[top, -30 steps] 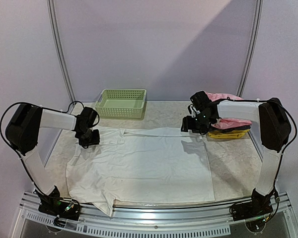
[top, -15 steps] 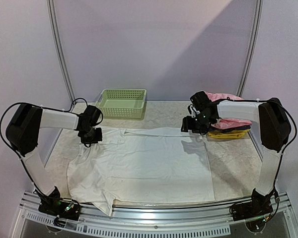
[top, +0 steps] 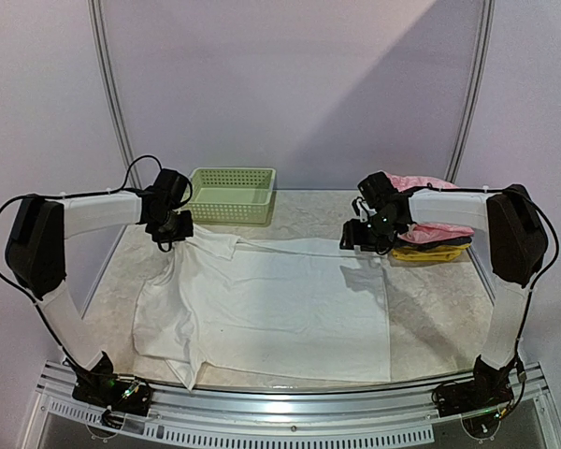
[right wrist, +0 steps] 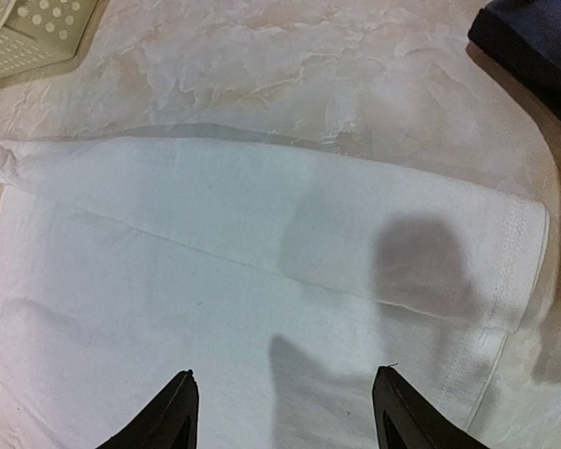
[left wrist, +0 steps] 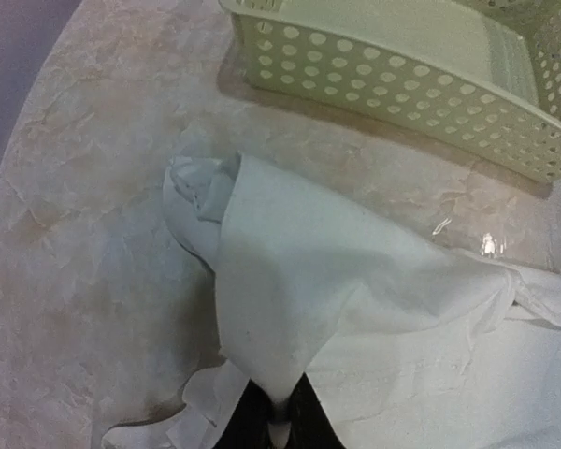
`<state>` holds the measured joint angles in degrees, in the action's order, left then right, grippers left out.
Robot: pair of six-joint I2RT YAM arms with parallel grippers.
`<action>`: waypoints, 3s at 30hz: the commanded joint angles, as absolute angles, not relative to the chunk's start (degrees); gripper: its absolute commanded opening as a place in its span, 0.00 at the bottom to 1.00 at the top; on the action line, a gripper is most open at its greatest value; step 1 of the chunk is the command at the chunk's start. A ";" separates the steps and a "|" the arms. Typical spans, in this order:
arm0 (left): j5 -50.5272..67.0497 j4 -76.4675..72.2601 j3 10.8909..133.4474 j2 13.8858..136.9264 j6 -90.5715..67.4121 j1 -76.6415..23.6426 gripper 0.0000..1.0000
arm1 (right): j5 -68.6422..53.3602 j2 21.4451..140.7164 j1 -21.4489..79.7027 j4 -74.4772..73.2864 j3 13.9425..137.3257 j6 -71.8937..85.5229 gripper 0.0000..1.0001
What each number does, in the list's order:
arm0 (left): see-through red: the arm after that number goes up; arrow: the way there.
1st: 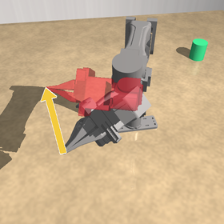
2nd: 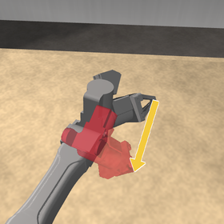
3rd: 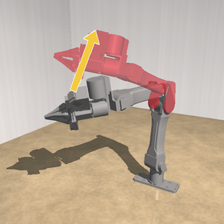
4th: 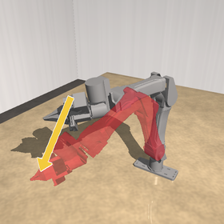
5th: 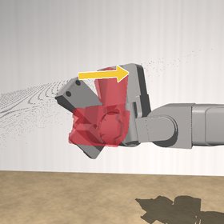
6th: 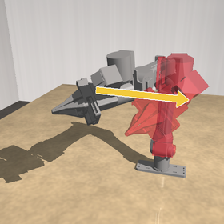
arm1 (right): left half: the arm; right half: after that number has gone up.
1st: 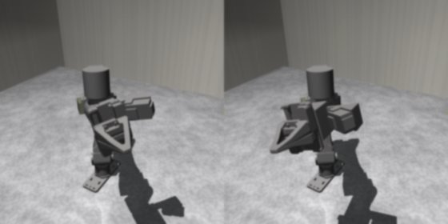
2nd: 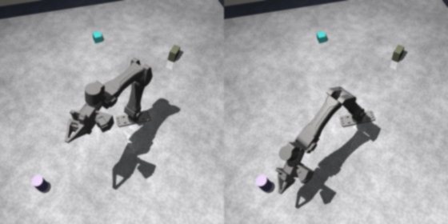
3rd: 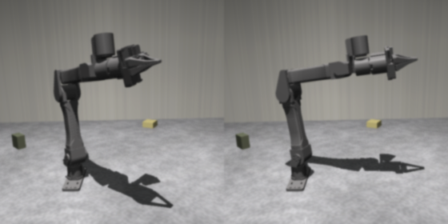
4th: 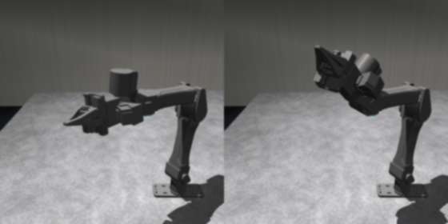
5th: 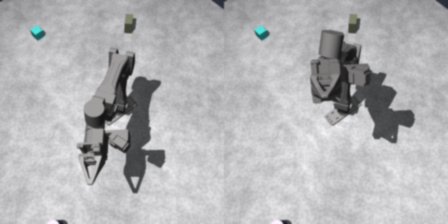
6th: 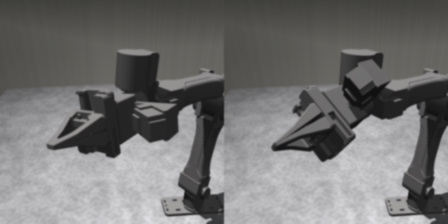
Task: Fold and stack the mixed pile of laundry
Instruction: Adjust the flattened T-shirt at the center of the board.
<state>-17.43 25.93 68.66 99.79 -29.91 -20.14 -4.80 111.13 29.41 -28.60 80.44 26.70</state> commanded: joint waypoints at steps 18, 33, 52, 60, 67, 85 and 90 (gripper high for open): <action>-16.04 19.45 68.53 106.57 -27.16 -20.07 0.12 | -6.17 112.68 30.36 -27.72 80.16 25.38 0.64; -19.10 24.15 76.06 106.36 -26.24 -20.09 0.00 | -5.80 112.15 31.49 -27.44 79.28 25.27 0.64; -6.96 28.98 110.88 127.10 -31.01 -11.68 0.00 | -6.86 112.50 31.62 -27.33 79.72 24.09 0.64; -0.55 28.10 122.46 136.93 -37.15 -8.37 0.01 | -6.95 113.14 31.64 -27.68 80.07 23.78 0.64; 4.83 23.14 124.83 140.58 -43.19 -6.46 0.13 | -6.72 113.12 31.63 -28.03 80.07 23.57 0.64; -4.21 23.80 106.42 118.49 -29.76 -9.69 1.00 | -6.22 111.78 31.64 -27.23 82.01 22.76 0.64; -11.41 26.20 96.82 110.29 -26.47 -13.10 1.00 | -5.71 112.65 31.64 -28.31 82.78 22.76 0.64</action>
<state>-4.49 23.16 103.04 115.13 -30.76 -9.93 -6.37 111.87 31.14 -27.86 81.03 23.38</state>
